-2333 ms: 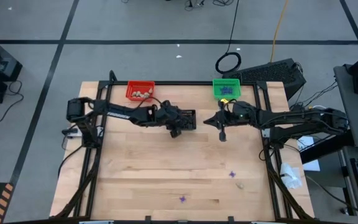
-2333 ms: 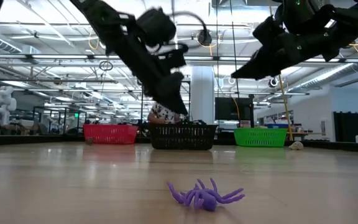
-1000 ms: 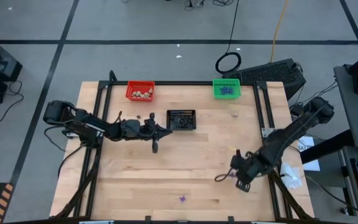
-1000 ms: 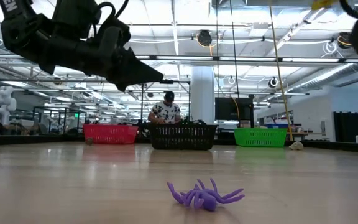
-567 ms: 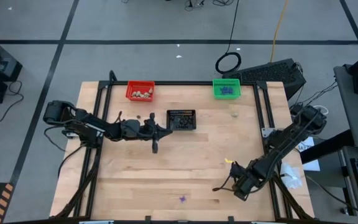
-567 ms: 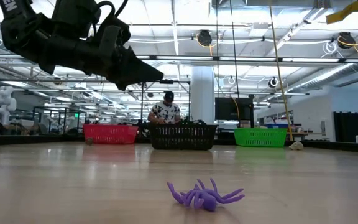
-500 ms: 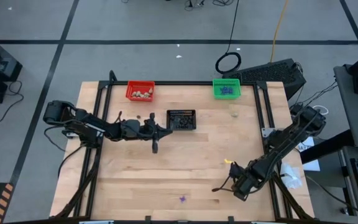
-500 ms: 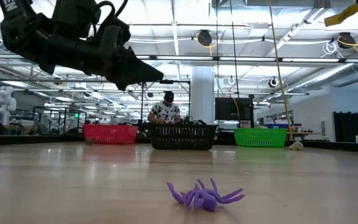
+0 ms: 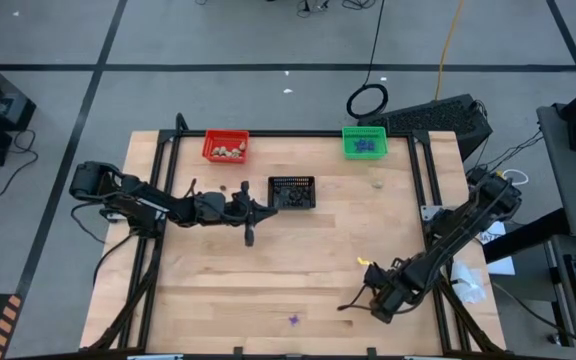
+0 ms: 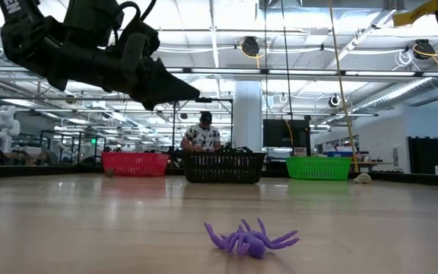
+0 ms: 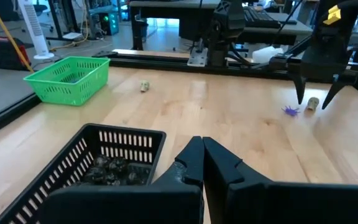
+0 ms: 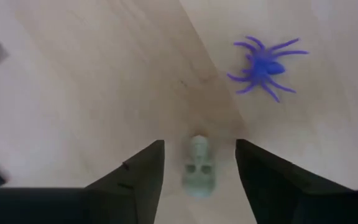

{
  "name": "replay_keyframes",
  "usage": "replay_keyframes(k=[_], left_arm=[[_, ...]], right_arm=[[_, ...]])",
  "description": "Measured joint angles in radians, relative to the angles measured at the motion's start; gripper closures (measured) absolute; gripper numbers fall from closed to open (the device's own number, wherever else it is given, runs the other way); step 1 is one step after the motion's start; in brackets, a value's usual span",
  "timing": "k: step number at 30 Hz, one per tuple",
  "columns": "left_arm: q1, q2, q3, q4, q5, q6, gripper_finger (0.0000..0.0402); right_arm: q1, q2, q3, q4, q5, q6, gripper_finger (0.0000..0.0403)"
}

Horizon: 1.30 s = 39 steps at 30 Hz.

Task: Sort Halloween decoration
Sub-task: Put the white skull toy into the orange bin

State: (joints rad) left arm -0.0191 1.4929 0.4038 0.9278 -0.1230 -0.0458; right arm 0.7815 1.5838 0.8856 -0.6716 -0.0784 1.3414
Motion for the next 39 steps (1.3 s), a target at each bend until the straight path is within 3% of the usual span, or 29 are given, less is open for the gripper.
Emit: replay_keyframes(k=[9,22,30,39], left_arm=[[0.021,0.000,0.000,-0.006,0.000,-0.001,0.0402],[0.060,0.001,0.000,-0.020,0.011,-0.025,0.0402],[0.060,0.001,0.000,-0.026,0.014,-0.025,0.0402],[0.059,0.001,0.000,-0.024,0.014,-0.026,0.0402]], right_arm=[[0.017,0.064,0.003,0.018,-0.027,-0.022,0.0250],[0.011,0.037,0.007,0.010,-0.055,-0.100,0.0394],[-0.031,0.037,0.071,-0.018,-0.006,-0.209,0.0402],[-0.164,0.036,0.073,-0.011,0.025,-0.314,0.0398]])
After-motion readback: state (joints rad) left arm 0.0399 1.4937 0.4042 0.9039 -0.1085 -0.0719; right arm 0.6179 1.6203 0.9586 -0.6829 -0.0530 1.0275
